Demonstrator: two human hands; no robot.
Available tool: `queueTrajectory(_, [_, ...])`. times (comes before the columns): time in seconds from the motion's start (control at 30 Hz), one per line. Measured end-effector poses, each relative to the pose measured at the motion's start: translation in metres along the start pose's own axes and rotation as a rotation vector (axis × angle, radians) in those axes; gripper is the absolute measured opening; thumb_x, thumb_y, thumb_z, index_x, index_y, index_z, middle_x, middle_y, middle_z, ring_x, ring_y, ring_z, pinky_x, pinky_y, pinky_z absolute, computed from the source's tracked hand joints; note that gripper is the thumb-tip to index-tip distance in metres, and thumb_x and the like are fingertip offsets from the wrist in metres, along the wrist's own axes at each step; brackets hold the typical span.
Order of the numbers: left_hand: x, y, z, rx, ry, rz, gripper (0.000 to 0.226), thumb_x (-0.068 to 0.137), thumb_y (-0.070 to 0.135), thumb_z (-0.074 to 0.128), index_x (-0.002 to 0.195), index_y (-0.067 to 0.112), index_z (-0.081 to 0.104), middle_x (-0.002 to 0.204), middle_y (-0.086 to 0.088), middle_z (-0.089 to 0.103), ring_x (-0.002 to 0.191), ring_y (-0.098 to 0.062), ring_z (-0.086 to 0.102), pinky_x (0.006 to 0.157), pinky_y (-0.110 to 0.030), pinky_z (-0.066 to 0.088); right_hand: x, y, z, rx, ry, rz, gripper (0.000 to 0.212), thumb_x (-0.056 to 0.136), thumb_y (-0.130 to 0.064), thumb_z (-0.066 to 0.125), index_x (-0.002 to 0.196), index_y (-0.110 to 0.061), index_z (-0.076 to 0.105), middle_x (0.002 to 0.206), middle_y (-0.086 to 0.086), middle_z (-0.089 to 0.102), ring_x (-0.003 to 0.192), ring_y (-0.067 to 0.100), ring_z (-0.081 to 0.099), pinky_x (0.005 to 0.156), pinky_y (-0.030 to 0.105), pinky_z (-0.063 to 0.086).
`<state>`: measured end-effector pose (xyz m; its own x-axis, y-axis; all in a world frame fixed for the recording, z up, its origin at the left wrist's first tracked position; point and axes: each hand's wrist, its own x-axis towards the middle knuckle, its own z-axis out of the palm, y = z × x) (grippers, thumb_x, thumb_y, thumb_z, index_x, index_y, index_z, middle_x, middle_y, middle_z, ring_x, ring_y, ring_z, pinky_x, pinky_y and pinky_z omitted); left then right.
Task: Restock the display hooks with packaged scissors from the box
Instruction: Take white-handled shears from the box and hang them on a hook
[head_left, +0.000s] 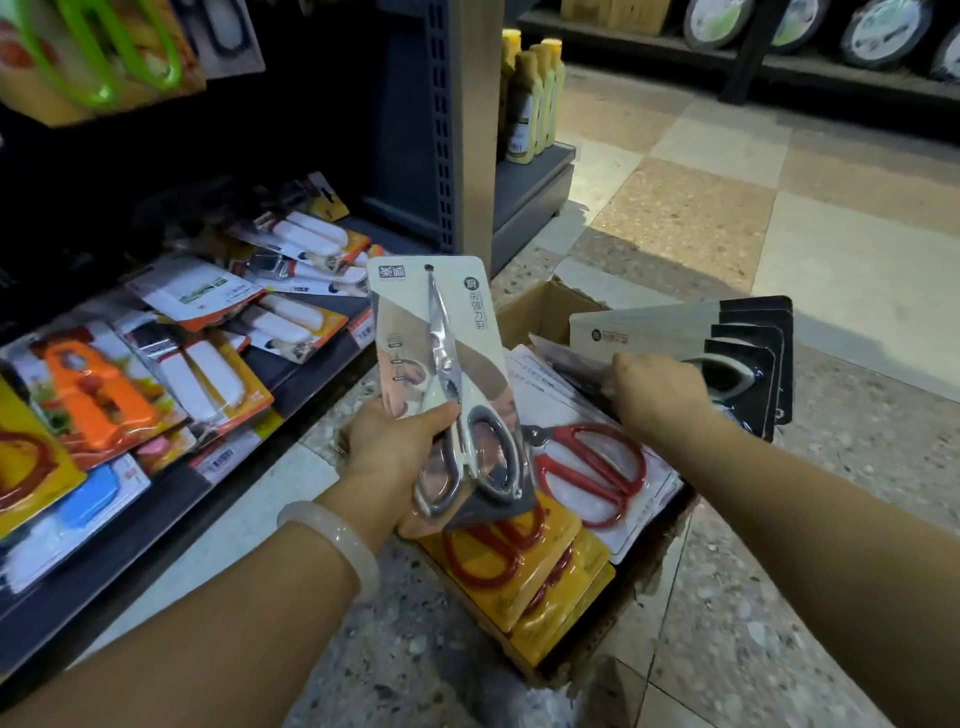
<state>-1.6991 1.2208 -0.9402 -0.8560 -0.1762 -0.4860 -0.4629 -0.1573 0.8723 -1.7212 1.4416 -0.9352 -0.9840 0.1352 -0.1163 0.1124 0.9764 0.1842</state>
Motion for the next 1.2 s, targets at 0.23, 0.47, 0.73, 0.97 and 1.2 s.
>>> queueTrajectory(0.23, [-0.005, 0.012, -0.023, -0.069, -0.026, 0.041, 0.032, 0.084, 0.003, 0.067, 0.115, 0.002, 0.06, 0.082, -0.01, 0.068, 0.043, -0.008, 0.065, 0.036, -0.02, 0.048, -0.017, 0.018, -0.064, 0.554, 0.142, 0.132, 0.021, 0.086, -0.024, 0.061, 0.097, -0.008, 0.055, 0.084, 0.01, 0.055, 0.076, 0.028, 0.052, 0.066, 0.03, 0.04])
queueTrajectory(0.47, [-0.012, 0.04, -0.091, -0.095, 0.094, 0.219, 0.031, 0.081, 0.01, 0.072, 0.11, 0.005, 0.064, 0.093, -0.012, 0.073, 0.067, -0.016, 0.071, 0.052, -0.023, 0.055, -0.022, -0.07, -0.066, 1.476, 0.095, -0.023, 0.019, 0.077, -0.004, 0.072, 0.09, -0.013, 0.062, 0.079, 0.007, 0.067, 0.061, 0.011, 0.062, 0.059, 0.024, 0.05])
queueTrajectory(0.73, [-0.062, 0.05, -0.244, -0.102, 0.305, 0.346, 0.044, 0.069, 0.014, 0.081, 0.106, 0.007, 0.059, 0.098, -0.014, 0.073, 0.082, -0.025, 0.071, 0.073, -0.038, 0.059, -0.06, -0.218, -0.08, 1.679, -0.048, -0.339, 0.023, 0.074, -0.006, 0.074, 0.09, -0.016, 0.061, 0.09, 0.011, 0.068, 0.076, 0.02, 0.062, 0.07, 0.033, 0.048])
queueTrajectory(0.97, [-0.136, 0.046, -0.378, -0.08, 0.509, 0.415, 0.03, 0.078, 0.01, 0.073, 0.102, 0.007, 0.056, 0.099, -0.014, 0.072, 0.084, -0.024, 0.071, 0.071, -0.038, 0.059, -0.132, -0.339, -0.111, 1.718, -0.192, -0.599, 0.028, 0.07, -0.016, 0.072, 0.093, -0.017, 0.058, 0.104, 0.017, 0.067, 0.094, 0.031, 0.064, 0.084, 0.045, 0.05])
queueTrajectory(1.2, [-0.206, 0.04, -0.47, -0.141, 0.578, 0.553, 0.027, 0.074, 0.001, 0.071, 0.096, 0.004, 0.056, 0.084, -0.004, 0.076, 0.073, -0.01, 0.071, 0.061, -0.021, 0.054, -0.207, -0.412, -0.148, 1.737, -0.312, -0.843, 0.059, 0.049, -0.048, 0.086, 0.094, -0.019, 0.062, 0.095, 0.001, 0.074, 0.084, 0.012, 0.07, 0.069, 0.024, 0.057])
